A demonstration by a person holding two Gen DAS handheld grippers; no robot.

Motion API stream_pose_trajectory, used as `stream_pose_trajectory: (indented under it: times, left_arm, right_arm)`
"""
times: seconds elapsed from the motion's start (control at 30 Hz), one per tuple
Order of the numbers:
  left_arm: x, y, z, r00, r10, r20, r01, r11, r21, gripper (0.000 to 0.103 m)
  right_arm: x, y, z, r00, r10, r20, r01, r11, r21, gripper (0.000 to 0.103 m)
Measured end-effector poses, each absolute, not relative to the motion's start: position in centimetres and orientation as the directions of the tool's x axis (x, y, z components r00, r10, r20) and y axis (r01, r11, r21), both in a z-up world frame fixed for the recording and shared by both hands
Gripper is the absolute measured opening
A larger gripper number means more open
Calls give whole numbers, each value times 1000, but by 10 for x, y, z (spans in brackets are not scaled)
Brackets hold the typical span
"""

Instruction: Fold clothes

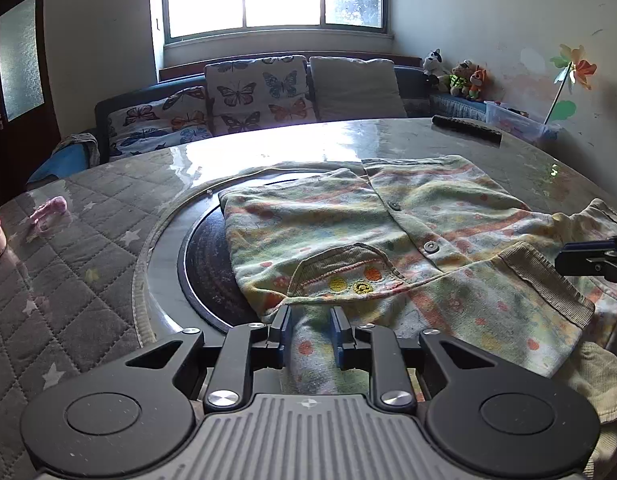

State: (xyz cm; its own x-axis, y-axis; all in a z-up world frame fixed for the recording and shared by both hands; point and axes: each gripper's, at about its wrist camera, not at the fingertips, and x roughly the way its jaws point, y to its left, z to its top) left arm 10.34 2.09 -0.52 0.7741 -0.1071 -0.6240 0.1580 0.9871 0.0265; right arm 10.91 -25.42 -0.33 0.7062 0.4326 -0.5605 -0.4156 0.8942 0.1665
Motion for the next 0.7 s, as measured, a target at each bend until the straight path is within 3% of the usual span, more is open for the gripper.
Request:
stream_pose_trajectory:
  times: [0.3, 0.43, 0.7]
  left_arm:
    - [104, 21, -8, 774, -99, -625, 162, 986, 45, 24]
    - [105, 20, -8, 774, -101, -625, 162, 986, 41, 25]
    - [97, 19, 0, 789, -94, -607, 157, 986, 52, 43]
  right_arm:
    - [129, -245, -20, 674, 456, -581, -413, 885, 217, 22]
    - [116, -267, -11, 718, 411, -562, -370, 909, 192, 38]
    - [111, -356, -14, 809, 131, -573, -86, 991, 105, 45]
